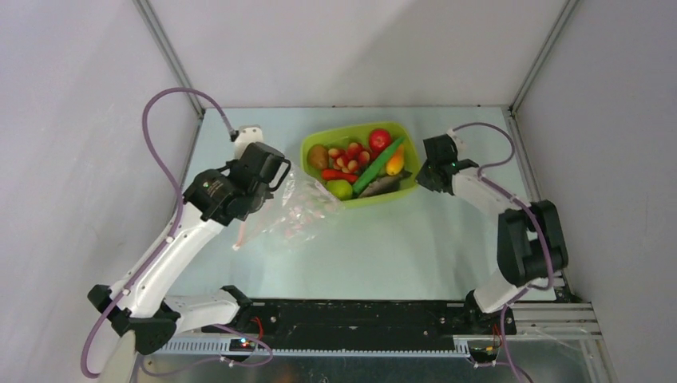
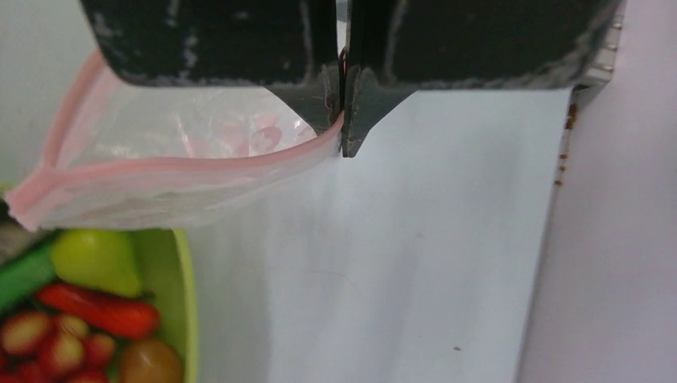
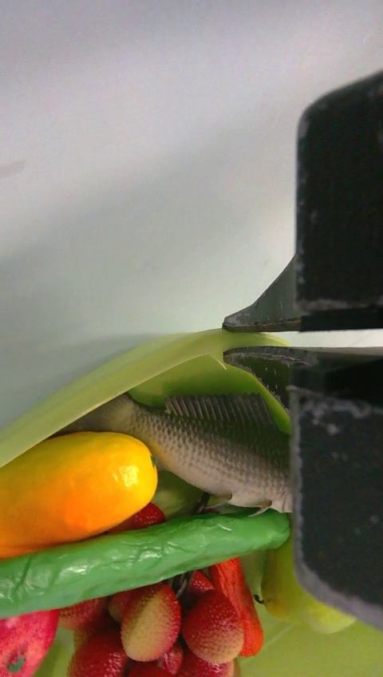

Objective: Place the food in the zip-top bag and seal the zipper
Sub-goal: Move the bin to the center of the board.

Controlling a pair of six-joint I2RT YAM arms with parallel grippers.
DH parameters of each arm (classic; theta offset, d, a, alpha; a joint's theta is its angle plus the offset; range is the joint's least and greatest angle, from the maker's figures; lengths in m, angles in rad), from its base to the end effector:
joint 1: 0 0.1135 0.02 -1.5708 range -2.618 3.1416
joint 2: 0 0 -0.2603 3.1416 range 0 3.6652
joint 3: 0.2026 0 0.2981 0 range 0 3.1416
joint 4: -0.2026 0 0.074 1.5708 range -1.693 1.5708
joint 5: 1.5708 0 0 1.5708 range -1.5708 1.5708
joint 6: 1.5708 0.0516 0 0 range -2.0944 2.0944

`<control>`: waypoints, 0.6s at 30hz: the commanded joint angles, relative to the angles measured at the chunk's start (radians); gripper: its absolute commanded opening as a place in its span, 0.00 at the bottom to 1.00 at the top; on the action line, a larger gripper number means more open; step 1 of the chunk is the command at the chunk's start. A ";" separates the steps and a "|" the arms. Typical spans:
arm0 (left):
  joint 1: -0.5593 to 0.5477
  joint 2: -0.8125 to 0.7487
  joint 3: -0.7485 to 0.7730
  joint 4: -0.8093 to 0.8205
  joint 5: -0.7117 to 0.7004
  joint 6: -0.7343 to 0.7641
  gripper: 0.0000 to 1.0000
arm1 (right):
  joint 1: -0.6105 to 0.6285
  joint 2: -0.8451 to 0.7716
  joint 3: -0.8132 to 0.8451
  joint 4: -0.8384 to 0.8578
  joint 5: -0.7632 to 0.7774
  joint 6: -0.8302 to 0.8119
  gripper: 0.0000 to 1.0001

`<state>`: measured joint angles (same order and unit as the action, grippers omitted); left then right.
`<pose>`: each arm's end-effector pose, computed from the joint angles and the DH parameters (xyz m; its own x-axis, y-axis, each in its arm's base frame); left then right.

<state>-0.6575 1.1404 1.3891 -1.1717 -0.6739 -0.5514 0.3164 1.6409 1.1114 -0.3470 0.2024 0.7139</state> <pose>0.2165 -0.1265 0.3889 -0.6317 -0.0295 -0.7747 -0.1778 0.9782 0.1077 0.3836 0.1147 0.1817 -0.6715 0.4551 -0.5848 0.3403 0.8904 0.3022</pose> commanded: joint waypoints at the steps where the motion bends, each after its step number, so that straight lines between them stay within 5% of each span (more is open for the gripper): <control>1: 0.014 -0.020 0.082 -0.125 -0.174 -0.070 0.00 | -0.053 -0.165 -0.119 -0.139 0.095 -0.050 0.00; 12: 0.064 0.034 0.221 -0.346 -0.327 -0.164 0.00 | -0.299 -0.649 -0.393 -0.282 0.024 -0.089 0.04; 18: 0.064 0.068 0.123 -0.093 -0.013 -0.028 0.00 | -0.356 -0.665 -0.415 -0.272 -0.076 -0.131 0.18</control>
<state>-0.5964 1.1748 1.5646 -1.4231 -0.8757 -0.6460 -0.0231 0.9779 0.6949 -0.6395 0.1932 0.6270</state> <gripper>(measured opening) 0.006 0.127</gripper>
